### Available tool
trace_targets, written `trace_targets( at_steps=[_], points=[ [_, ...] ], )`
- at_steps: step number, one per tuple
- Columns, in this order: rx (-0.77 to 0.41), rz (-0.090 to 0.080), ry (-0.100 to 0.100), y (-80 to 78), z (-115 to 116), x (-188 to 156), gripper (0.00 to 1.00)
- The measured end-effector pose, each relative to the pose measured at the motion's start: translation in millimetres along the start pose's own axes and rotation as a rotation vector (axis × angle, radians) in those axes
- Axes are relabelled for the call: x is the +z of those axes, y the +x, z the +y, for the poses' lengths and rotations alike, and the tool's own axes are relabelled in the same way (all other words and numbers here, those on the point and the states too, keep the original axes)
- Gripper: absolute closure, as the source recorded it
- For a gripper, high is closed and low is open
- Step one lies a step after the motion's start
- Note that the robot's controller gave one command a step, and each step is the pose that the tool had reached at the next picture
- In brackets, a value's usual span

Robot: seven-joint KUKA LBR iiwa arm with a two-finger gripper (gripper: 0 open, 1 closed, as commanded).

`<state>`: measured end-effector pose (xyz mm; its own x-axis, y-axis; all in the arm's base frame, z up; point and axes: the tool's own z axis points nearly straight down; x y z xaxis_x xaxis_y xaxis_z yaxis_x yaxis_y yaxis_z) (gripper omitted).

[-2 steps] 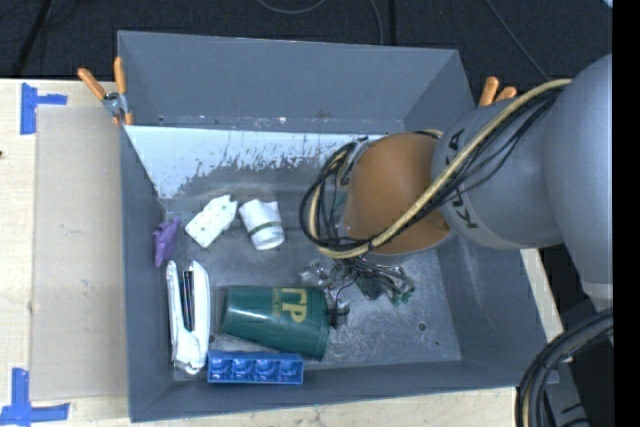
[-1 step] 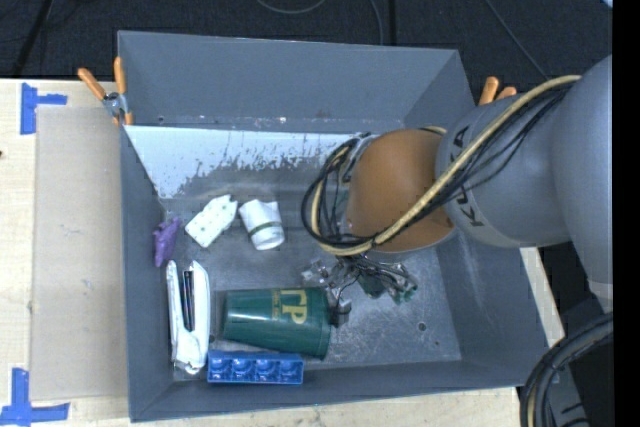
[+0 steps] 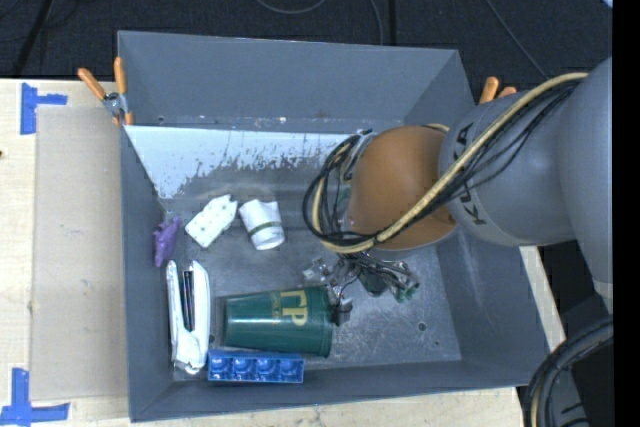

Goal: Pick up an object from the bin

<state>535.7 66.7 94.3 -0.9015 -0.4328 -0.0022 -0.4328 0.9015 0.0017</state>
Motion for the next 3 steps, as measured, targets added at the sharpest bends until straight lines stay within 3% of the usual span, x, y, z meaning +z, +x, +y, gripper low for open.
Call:
trace_targets(
  at_steps=[3],
  points=[
    [-0.001,0.004,-0.001,0.5,0.8,-13.3,1.00]
  ],
)
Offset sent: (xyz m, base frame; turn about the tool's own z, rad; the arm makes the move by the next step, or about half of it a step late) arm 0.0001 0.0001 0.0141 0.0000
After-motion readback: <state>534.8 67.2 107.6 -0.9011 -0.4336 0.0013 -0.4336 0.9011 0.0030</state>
